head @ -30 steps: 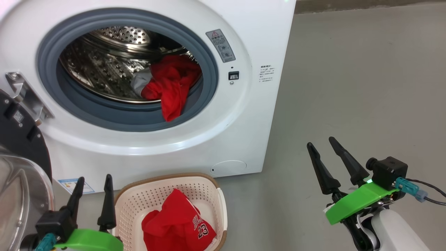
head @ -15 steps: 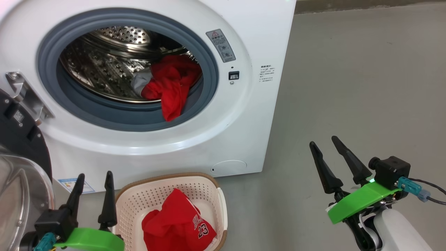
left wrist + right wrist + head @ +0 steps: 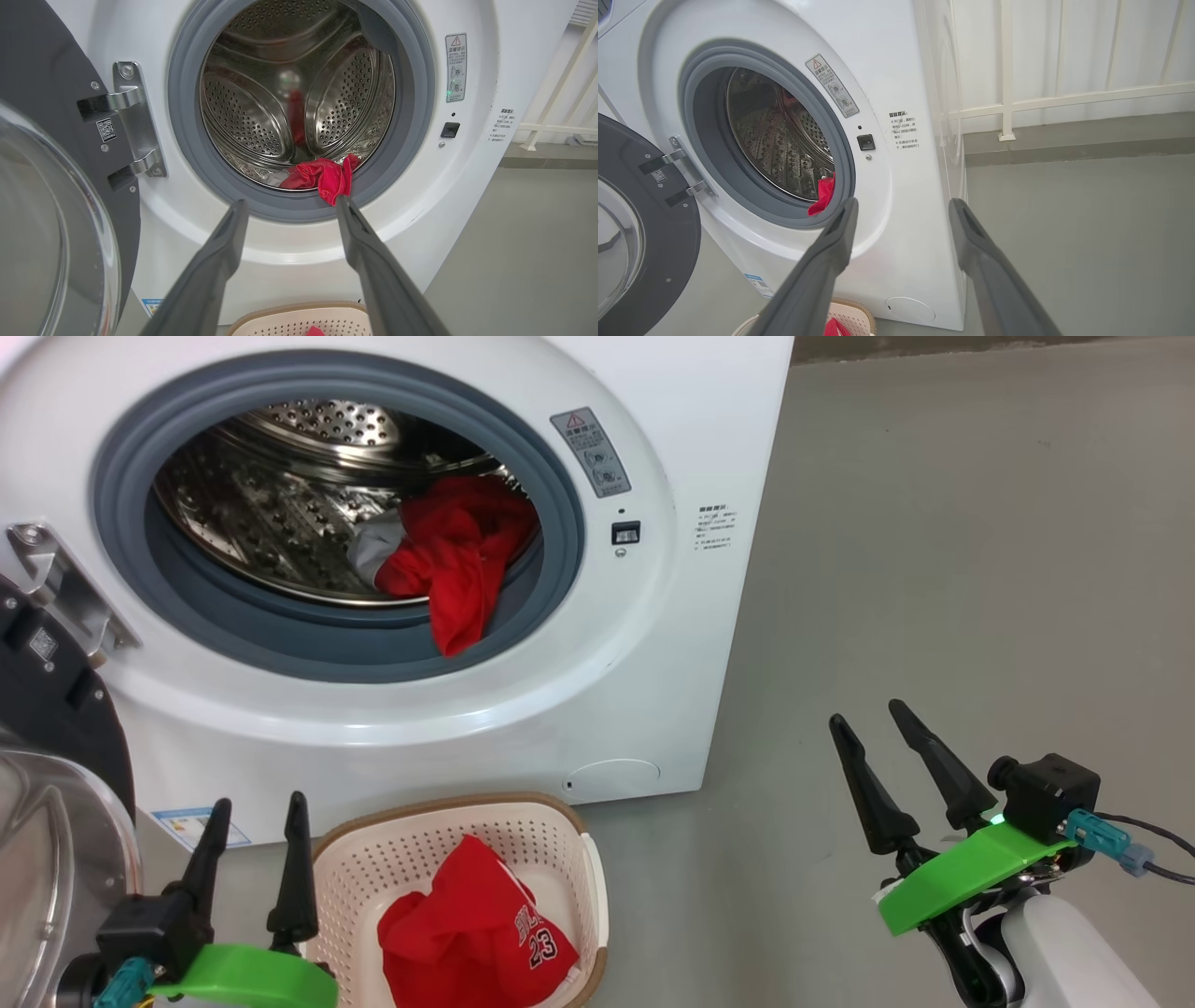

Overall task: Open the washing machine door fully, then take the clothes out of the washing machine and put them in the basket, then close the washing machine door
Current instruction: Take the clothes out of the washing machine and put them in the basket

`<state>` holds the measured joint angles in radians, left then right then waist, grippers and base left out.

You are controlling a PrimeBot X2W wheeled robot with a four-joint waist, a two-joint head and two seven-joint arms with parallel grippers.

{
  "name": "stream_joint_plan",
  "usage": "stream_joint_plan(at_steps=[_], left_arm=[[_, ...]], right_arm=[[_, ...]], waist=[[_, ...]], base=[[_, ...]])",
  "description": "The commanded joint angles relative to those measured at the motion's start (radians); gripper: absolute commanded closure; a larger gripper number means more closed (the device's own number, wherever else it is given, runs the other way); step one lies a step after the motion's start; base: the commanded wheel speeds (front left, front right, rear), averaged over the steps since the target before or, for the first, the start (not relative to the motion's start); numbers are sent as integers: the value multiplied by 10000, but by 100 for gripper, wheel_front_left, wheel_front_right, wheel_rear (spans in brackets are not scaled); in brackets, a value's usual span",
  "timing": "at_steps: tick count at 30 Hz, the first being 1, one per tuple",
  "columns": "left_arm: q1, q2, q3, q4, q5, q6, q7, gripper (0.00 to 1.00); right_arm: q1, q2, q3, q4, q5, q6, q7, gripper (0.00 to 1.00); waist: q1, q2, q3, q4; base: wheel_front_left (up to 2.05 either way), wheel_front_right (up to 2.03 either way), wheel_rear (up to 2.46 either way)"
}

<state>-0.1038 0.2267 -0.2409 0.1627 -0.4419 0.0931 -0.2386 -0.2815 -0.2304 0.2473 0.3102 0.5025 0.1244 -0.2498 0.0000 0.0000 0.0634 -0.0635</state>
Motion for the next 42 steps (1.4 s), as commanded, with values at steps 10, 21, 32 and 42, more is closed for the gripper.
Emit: stream_joint_plan(at_steps=[10, 21, 32, 42], left_arm=[[-1054, 378, 133, -221, -13, -60, 208, 0], [-2799, 336, -74, 704, -118, -441, 590, 0], [-4660, 296, -173, 2219, -234, -864, 754, 0], [-6779, 348, -89, 4150, -404, -1147, 1073, 0]], right_arm=[[-50, -33, 89, -360, -99, 63, -120, 0], [-310, 135, -67, -550, -188, 63, -120, 0], [-600, 303, -192, -729, -270, 63, -120, 0], [-877, 482, -295, -908, -335, 63, -120, 0]], waist=[[0, 0, 405, -156], [0, 0, 1289, -497], [0, 0, 2149, -1054], [0, 0, 3026, -1541]], base=[[0, 0, 0], [0, 0, 0], [0, 0, 0], [0, 0, 0]])
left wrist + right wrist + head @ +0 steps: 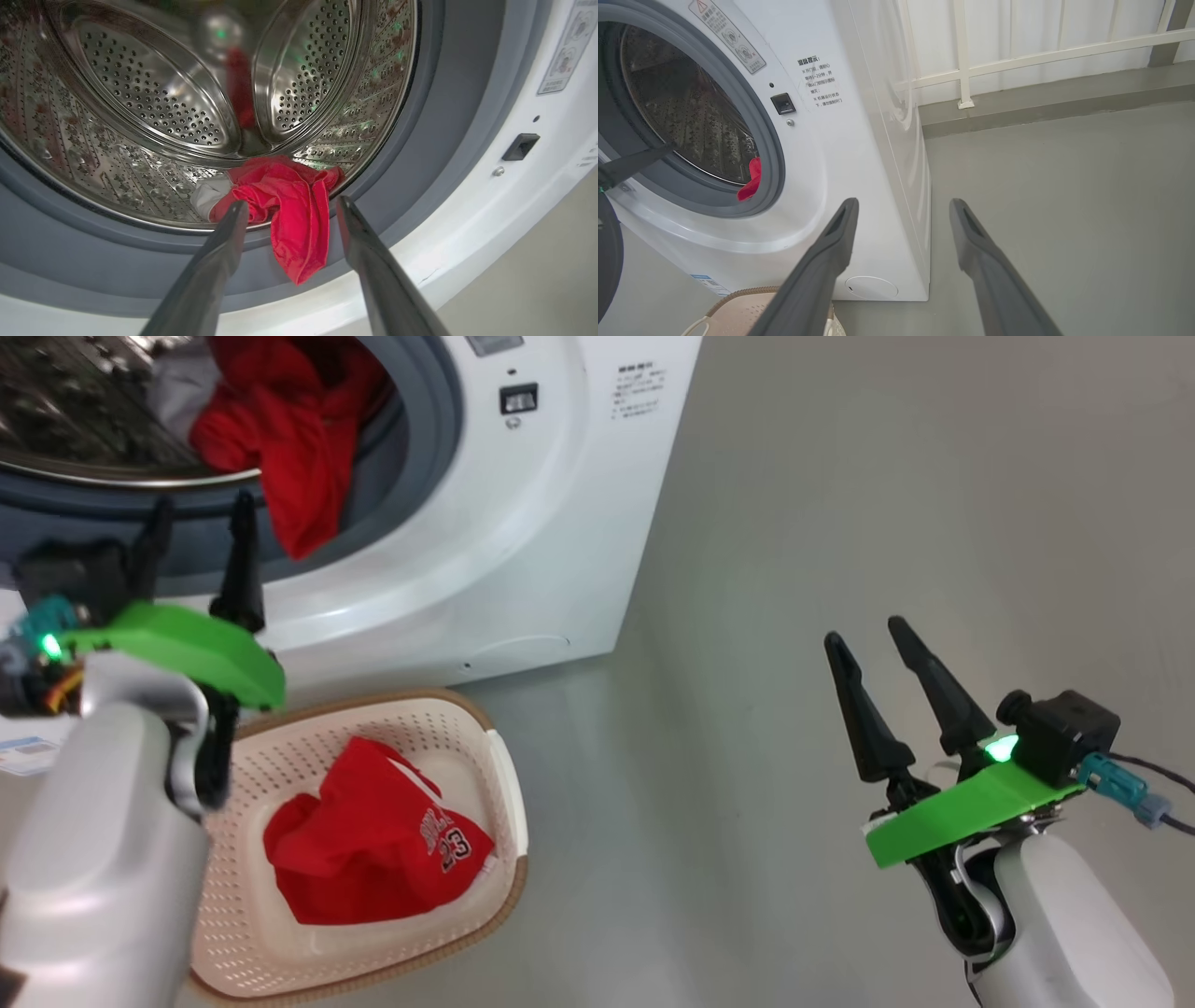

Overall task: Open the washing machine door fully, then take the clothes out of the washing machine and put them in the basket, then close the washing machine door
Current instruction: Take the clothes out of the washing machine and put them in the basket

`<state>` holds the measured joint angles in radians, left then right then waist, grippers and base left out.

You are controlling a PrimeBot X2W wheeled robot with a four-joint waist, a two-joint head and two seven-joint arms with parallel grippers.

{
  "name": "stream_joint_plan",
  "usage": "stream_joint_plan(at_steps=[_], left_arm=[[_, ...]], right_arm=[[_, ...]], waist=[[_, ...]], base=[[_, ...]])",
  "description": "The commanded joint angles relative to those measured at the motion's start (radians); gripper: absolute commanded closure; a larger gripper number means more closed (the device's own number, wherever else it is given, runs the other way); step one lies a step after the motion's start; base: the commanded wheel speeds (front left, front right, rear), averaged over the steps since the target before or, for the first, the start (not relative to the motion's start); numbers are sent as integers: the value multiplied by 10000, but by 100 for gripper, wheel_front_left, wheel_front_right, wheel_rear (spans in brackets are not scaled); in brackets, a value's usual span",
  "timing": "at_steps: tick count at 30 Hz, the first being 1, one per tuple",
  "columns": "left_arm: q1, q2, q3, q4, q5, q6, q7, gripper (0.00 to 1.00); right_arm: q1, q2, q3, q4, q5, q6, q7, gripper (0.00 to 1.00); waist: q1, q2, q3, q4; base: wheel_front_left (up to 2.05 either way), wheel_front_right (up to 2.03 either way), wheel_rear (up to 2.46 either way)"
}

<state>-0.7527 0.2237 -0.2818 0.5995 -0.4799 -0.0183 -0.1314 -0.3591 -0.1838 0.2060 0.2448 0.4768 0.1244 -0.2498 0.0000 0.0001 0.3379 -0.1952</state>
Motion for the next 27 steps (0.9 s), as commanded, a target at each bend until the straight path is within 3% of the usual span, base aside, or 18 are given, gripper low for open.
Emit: stream_joint_plan(at_steps=[1, 12, 27], left_arm=[[-514, 386, 325, 11, -27, -44, 28, 0], [-2865, 370, 487, 2365, -448, -475, 406, 0], [-5099, 613, 427, 4434, -627, -635, 1331, 0]], right_arm=[[-121, 34, 110, -268, -86, 63, -120, 0], [-452, 190, 118, -421, -149, 63, -120, 0], [-627, 443, 238, -468, -177, 63, -120, 0]], waist=[[0, -1, 366, -261], [0, -1, 1237, -724], [0, -1, 1859, -1330]], base=[[0, 0, 0], [0, 0, 0], [0, 0, 0]])
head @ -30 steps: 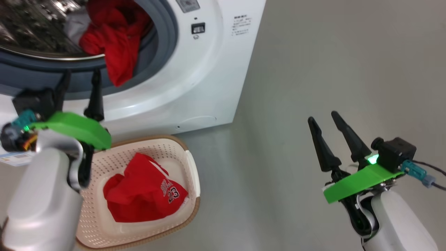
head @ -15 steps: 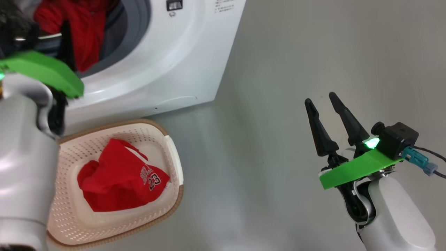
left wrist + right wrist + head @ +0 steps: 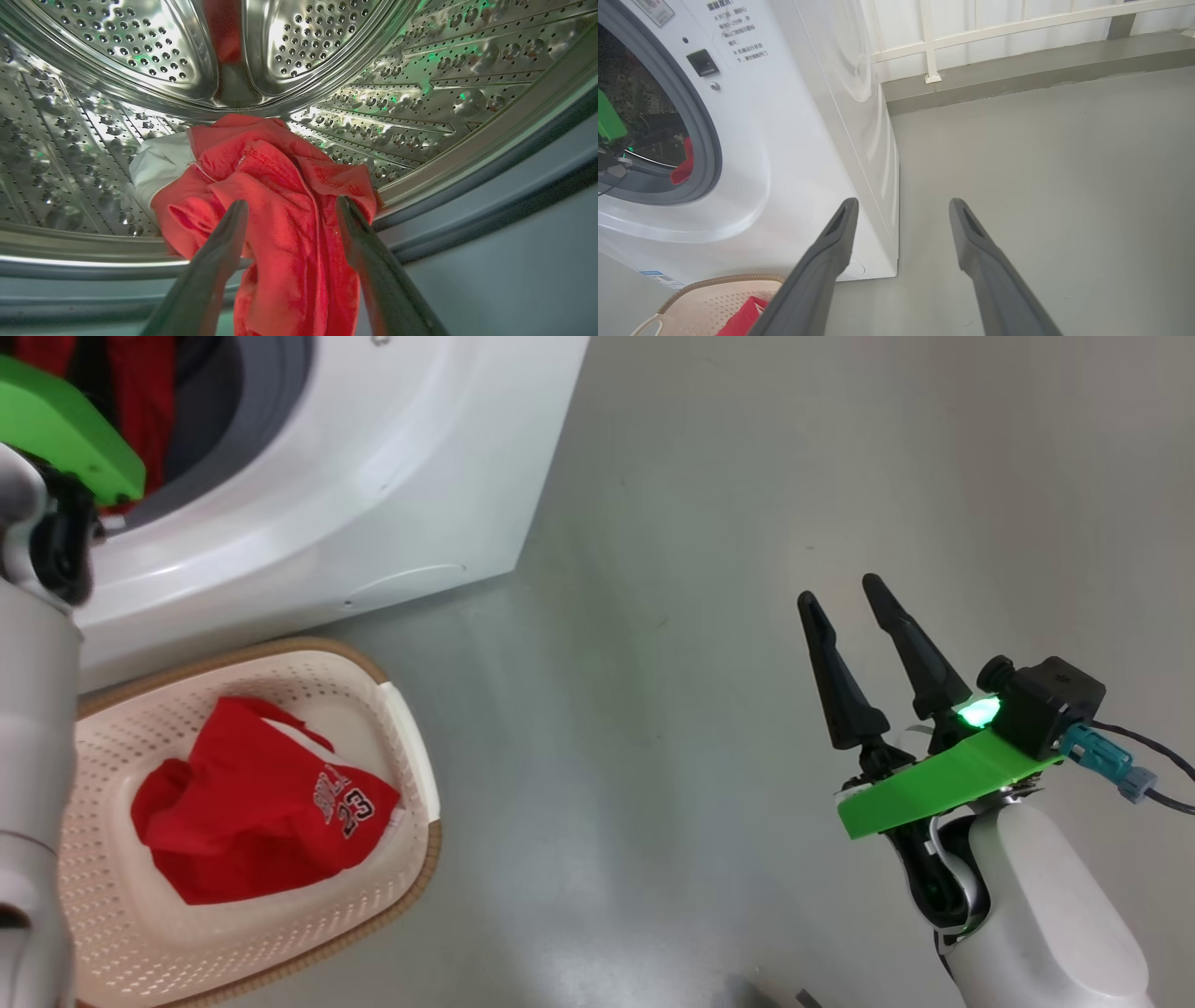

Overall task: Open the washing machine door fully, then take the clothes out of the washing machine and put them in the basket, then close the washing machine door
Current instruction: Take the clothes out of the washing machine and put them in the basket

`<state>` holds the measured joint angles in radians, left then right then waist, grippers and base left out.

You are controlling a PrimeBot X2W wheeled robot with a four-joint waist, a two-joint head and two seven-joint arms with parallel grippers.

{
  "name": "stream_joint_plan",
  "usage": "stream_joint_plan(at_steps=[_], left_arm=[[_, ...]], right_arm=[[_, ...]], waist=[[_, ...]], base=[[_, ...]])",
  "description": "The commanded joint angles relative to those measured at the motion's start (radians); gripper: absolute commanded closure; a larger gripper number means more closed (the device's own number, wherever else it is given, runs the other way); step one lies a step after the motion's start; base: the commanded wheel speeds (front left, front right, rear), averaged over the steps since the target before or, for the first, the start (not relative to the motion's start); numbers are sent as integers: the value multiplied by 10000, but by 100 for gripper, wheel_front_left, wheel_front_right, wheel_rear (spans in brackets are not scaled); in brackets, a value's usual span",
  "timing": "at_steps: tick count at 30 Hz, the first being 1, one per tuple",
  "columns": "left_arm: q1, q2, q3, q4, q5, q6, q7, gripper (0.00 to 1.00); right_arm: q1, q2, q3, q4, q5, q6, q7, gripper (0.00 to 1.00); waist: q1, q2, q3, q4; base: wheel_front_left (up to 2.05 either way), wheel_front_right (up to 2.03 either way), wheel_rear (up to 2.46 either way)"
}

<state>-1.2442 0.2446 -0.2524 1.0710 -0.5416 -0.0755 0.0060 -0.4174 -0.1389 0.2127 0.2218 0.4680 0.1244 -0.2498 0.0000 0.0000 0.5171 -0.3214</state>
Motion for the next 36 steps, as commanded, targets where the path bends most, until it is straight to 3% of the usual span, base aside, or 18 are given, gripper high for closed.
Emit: stream_joint_plan(at_steps=[1, 14, 22, 23, 24, 25, 26, 36], left_arm=[[-315, 430, 115, -166, -3, -64, 15, 0], [-1391, 802, -293, 1358, 213, 23, 1059, 0], [-1411, 709, -595, 1807, 311, 141, 1898, 0], [-1402, 703, -611, 1824, 308, 137, 1905, 16], [-1393, 697, -625, 1838, 302, 131, 1902, 48], [-1379, 692, -648, 1852, 303, 118, 1904, 66], [-1370, 686, -667, 1864, 299, 100, 1912, 97], [-1303, 695, -912, 1855, 379, -70, 1290, 100]], right_arm=[[-46, 7, 181, -245, -88, 63, -120, 0], [-74, 191, 320, -243, -48, 63, -120, 0], [-105, 249, 271, -223, -52, 63, -120, 0], [-115, 255, 271, -220, -53, 63, -120, 0], [-122, 258, 272, -218, -54, 63, -120, 0], [-126, 258, 270, -214, -55, 63, -120, 0], [-130, 259, 268, -210, -56, 63, -120, 0], [-214, 286, 257, -155, -50, 63, -120, 0]], waist=[[0, 0, 98, -112], [0, 0, 437, -601], [0, 0, 445, -606], [0, 0, 443, -600], [0, 0, 438, -592], [0, 0, 431, -583], [0, 0, 428, -572], [0, 0, 249, -441]], base=[[0, 0, 0], [0, 0, 0], [0, 0, 0], [0, 0, 0], [0, 0, 0], [0, 0, 0], [0, 0, 0], [0, 0, 0]])
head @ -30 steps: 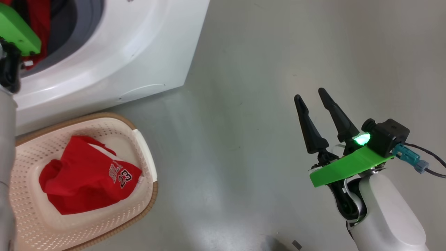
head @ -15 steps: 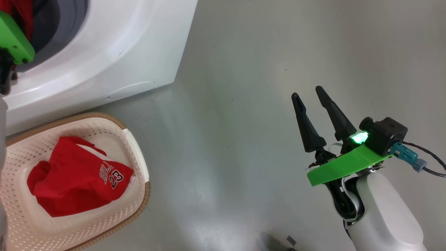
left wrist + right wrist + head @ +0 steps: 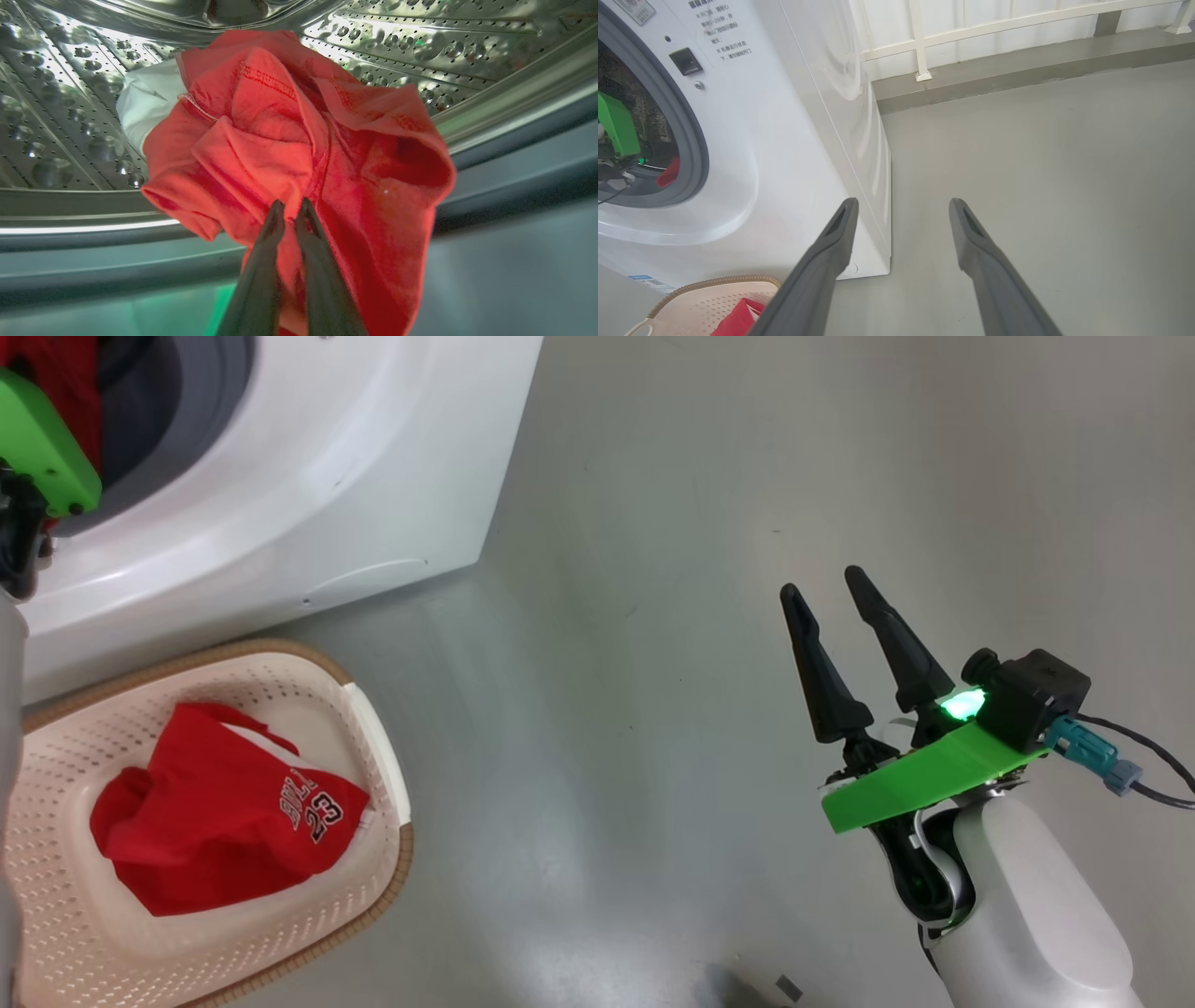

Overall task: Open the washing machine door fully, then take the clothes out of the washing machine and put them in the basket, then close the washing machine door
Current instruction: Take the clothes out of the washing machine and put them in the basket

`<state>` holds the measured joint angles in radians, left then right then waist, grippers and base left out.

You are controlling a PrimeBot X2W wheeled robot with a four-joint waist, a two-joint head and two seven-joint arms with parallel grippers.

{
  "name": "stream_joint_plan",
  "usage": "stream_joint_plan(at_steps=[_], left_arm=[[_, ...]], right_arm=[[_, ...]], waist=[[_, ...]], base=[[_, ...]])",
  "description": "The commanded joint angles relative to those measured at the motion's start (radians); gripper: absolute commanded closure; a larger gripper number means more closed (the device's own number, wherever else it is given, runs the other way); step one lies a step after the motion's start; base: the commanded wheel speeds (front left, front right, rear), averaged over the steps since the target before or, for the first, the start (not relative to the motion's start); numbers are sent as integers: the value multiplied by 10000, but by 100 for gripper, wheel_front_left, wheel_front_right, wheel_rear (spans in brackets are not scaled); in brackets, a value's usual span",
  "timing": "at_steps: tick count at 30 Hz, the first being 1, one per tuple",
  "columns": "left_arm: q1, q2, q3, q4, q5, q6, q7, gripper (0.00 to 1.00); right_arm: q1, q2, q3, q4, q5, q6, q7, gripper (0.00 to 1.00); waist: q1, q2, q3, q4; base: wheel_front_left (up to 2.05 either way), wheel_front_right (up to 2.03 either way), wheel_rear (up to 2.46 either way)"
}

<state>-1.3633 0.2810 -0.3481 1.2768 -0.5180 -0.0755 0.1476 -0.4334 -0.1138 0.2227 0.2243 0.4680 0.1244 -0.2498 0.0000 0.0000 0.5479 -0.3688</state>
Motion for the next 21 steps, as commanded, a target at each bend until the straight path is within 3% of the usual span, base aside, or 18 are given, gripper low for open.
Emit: stream_joint_plan(at_steps=[1, 11, 21], left_arm=[[-91, 337, 27, -204, 147, -85, -226, 100], [301, 222, -210, -290, 176, -308, -1241, 100], [1060, -224, -460, -593, 4, -498, -2361, 100]], right_arm=[[-61, 40, 164, -174, -48, 63, -120, 0], [-2, -49, 169, -53, -30, 63, -120, 0], [127, -250, 265, 118, 56, 63, -120, 0]], waist=[[0, 0, -109, 47], [0, 0, -754, 334], [0, 0, -1631, 1073]], base=[[0, 0, 0], [0, 0, 0], [0, 0, 0]])
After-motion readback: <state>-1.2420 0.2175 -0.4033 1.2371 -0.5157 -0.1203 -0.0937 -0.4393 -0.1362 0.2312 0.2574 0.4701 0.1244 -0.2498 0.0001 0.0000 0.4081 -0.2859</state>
